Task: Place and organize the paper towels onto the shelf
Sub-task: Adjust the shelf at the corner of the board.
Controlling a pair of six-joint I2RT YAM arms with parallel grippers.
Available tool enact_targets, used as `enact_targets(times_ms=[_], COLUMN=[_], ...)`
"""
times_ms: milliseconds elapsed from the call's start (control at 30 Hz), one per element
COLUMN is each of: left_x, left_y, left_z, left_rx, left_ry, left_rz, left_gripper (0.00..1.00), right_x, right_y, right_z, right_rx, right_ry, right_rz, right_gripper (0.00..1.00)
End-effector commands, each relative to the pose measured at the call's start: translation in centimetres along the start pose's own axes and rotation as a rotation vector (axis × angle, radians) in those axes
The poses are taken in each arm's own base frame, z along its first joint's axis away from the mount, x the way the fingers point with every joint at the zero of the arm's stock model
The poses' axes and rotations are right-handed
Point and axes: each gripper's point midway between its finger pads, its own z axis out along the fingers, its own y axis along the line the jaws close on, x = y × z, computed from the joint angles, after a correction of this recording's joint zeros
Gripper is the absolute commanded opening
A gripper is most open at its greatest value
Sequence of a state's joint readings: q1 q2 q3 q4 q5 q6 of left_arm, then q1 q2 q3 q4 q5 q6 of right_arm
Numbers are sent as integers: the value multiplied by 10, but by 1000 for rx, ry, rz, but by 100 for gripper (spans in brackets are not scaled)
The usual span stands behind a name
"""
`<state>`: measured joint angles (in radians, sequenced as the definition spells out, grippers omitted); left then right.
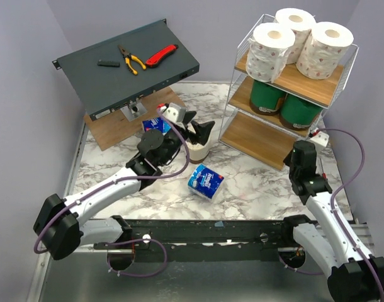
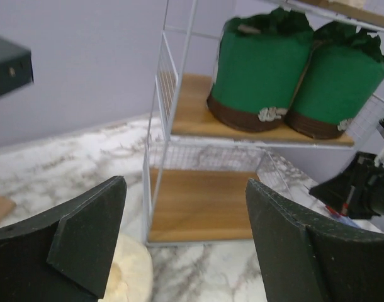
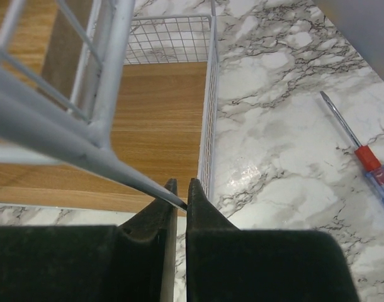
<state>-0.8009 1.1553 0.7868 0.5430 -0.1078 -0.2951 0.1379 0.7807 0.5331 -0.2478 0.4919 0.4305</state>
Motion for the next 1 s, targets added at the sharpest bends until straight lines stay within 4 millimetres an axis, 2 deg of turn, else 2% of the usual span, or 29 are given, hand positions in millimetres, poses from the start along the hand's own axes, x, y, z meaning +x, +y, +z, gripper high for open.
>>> enact_targets(times_ms=[0, 167, 300, 433, 567, 700, 800, 967], left_x=[-41, -44, -42, -38, -34, -29, -25, -19], left_y=[-13, -9, -11, -4, -5, 2, 5, 14], left_z=[31, 68, 97, 124, 143, 159, 163, 160], left_rx=[139, 195, 231, 215, 226, 191, 180, 143], left_ry=[-113, -101, -93, -79, -83, -76, -73, -72], left_rz=[170, 216, 250, 273, 266, 253, 237, 248], left_gripper=[80, 81, 81, 81, 80, 79, 73, 52], right_x=[14, 13, 8, 3, 2, 4, 4, 3], right_y=[20, 16, 18, 20, 21, 23, 21, 22], right_z=[-16, -20, -23, -26, -26, -26, -26, -25], right_rx=[-104, -91, -95, -100, -107, -113, -107, -108], right_ry=[67, 45, 33, 17, 13, 17, 15, 9], right_rz=[222, 237, 239, 233, 231, 231, 230, 234], right_gripper=[11, 32, 41, 42, 43, 43, 43, 41])
